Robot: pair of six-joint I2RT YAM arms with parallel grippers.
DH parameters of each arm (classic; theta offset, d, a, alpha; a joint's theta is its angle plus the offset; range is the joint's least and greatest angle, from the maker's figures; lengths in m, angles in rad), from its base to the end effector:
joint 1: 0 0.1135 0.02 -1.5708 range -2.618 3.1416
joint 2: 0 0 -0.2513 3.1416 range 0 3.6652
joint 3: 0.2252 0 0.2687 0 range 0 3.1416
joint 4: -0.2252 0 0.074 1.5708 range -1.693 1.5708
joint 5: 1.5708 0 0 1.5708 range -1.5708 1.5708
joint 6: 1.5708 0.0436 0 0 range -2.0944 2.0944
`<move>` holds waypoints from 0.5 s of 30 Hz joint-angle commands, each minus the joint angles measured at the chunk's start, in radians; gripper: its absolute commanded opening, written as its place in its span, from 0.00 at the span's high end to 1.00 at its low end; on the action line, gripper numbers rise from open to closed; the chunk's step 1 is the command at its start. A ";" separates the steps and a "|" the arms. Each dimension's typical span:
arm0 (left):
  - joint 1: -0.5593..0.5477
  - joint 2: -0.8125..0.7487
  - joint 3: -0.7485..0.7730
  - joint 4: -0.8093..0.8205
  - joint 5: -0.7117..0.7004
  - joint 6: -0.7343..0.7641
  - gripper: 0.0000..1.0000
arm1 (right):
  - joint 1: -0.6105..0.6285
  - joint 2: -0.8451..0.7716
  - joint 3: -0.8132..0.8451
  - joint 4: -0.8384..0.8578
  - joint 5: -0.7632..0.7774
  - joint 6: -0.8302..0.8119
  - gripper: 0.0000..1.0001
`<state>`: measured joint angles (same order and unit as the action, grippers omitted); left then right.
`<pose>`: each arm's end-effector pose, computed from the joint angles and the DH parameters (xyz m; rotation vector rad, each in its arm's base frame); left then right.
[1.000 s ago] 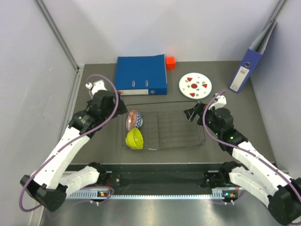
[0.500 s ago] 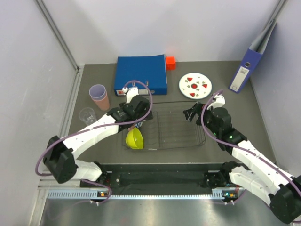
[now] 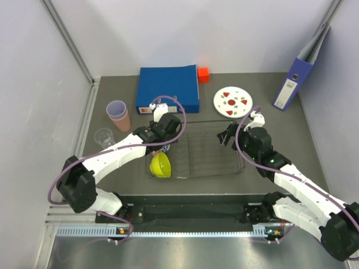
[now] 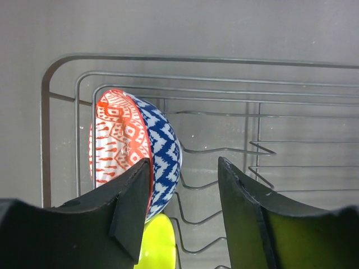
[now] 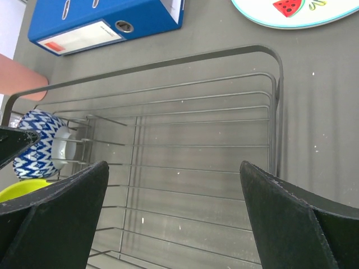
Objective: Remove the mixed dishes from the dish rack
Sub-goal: Pick up the bowl from the dish rack.
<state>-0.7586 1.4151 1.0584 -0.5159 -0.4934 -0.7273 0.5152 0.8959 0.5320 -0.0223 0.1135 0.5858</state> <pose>0.2462 -0.2049 0.2404 -0.1752 2.3087 -0.1401 0.2094 0.1129 0.2284 0.1473 1.9996 0.6082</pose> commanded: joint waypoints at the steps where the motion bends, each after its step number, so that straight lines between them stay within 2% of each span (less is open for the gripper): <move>1: 0.002 0.016 0.025 0.017 -0.020 -0.003 0.43 | 0.014 0.001 0.048 0.016 0.020 -0.011 0.00; 6: 0.002 0.010 0.006 0.014 -0.010 -0.012 0.45 | 0.014 0.001 0.040 0.015 0.018 -0.012 0.00; 10: 0.002 -0.007 -0.023 0.013 0.004 -0.027 0.51 | 0.016 0.001 0.031 0.015 0.018 -0.009 0.00; 13: 0.002 -0.018 -0.052 0.019 0.016 -0.032 0.69 | 0.017 0.003 0.029 0.016 0.017 -0.007 0.00; 14: 0.002 -0.018 -0.057 0.017 0.019 -0.032 0.71 | 0.017 0.003 0.029 0.015 0.018 -0.006 0.00; 15: 0.004 -0.019 -0.061 0.019 0.024 -0.034 0.79 | 0.017 0.003 0.029 0.015 0.020 -0.007 0.00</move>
<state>-0.7502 1.4242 1.0283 -0.5224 -0.5026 -0.7376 0.5171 0.8982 0.5320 -0.0250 0.1158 0.5861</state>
